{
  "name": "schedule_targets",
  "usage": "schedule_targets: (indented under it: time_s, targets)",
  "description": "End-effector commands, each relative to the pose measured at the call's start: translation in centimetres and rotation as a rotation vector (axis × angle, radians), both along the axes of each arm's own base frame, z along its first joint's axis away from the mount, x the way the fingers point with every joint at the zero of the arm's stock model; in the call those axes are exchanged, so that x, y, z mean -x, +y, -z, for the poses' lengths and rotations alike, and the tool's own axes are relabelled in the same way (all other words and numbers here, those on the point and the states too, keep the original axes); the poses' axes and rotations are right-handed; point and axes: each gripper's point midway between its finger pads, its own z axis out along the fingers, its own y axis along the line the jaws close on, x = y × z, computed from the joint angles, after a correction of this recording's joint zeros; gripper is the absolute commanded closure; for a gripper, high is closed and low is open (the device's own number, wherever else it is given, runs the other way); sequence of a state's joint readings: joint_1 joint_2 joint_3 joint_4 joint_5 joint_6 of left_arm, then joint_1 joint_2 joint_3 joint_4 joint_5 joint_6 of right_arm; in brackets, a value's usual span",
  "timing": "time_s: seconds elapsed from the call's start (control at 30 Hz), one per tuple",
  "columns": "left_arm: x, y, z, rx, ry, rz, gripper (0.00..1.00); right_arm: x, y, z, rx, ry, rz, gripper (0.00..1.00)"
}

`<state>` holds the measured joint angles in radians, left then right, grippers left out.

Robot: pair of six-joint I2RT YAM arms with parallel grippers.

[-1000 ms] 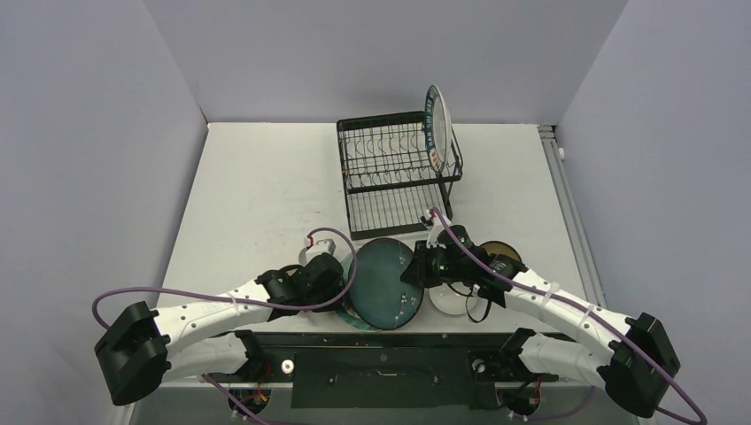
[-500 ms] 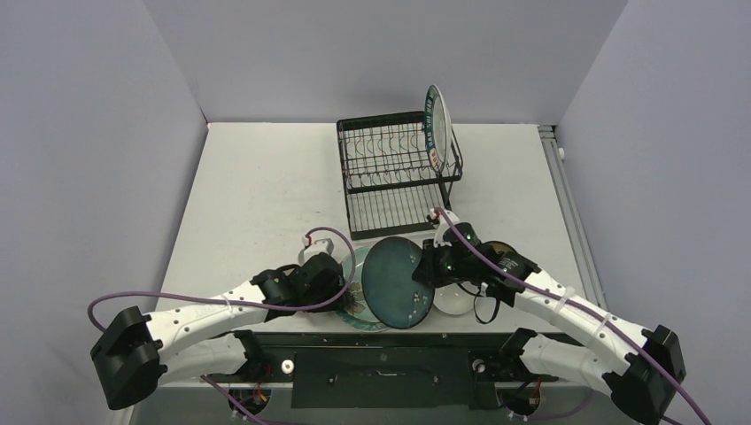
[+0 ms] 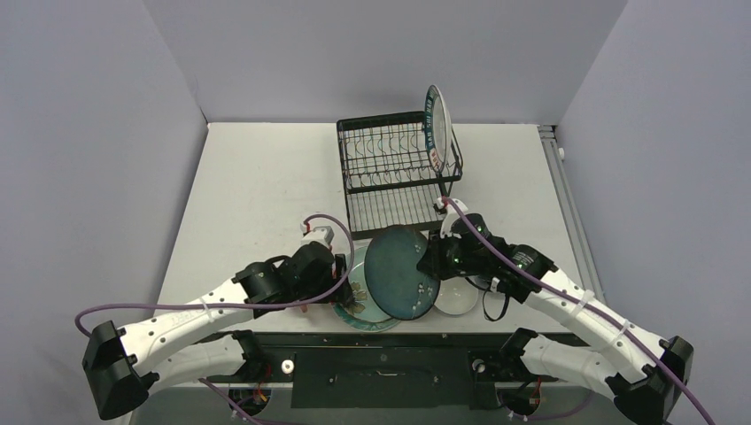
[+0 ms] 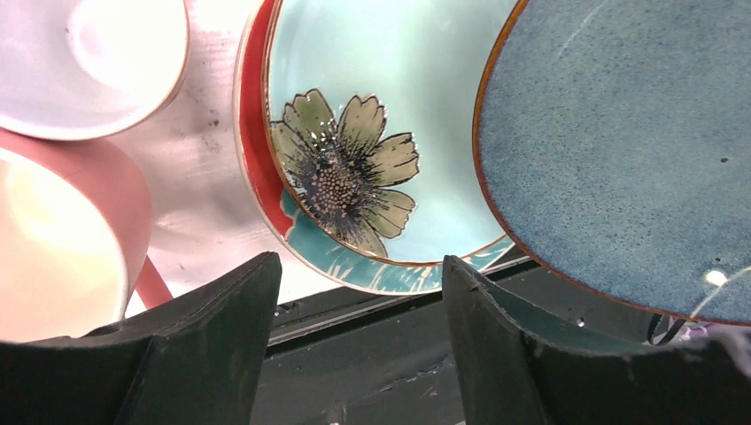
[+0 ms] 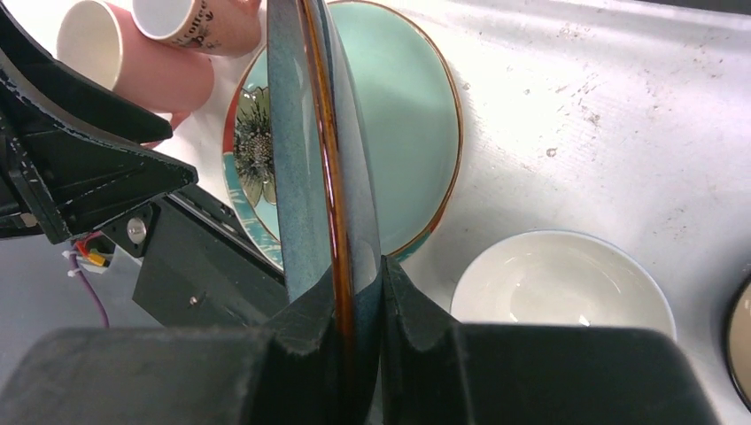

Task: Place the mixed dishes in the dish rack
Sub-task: Pick up the plate from the corner of the board, then insert the plate into the dish rack.

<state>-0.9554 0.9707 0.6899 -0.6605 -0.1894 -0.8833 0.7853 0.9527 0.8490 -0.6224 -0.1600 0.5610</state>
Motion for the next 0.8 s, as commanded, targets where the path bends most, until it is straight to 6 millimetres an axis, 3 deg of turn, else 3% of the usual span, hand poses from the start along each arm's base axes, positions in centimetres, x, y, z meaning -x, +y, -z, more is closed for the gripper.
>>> schedule_targets:
  time_s: [0.0, 0.2, 0.37, 0.77]
  targets:
    - [-0.5, -0.4, -3.3, 0.017, -0.061, 0.054, 0.35, -1.7, 1.3, -8.1, -0.169, -0.182, 0.014, 1.00]
    - [-0.7, -0.5, -5.5, 0.028, -0.108, 0.105, 0.27, -1.6, 0.8, -10.7, -0.175, -0.211, 0.016, 1.00]
    - [-1.0, -0.3, -7.1, 0.039, -0.148, 0.137, 0.21, -1.6, 0.5, -14.0, -0.189, -0.252, 0.017, 1.00]
    - [-1.4, 1.4, -10.0, 0.011, -0.256, 0.194, 0.05, -3.4, 0.3, -21.3, -0.199, -0.351, 0.069, 1.00]
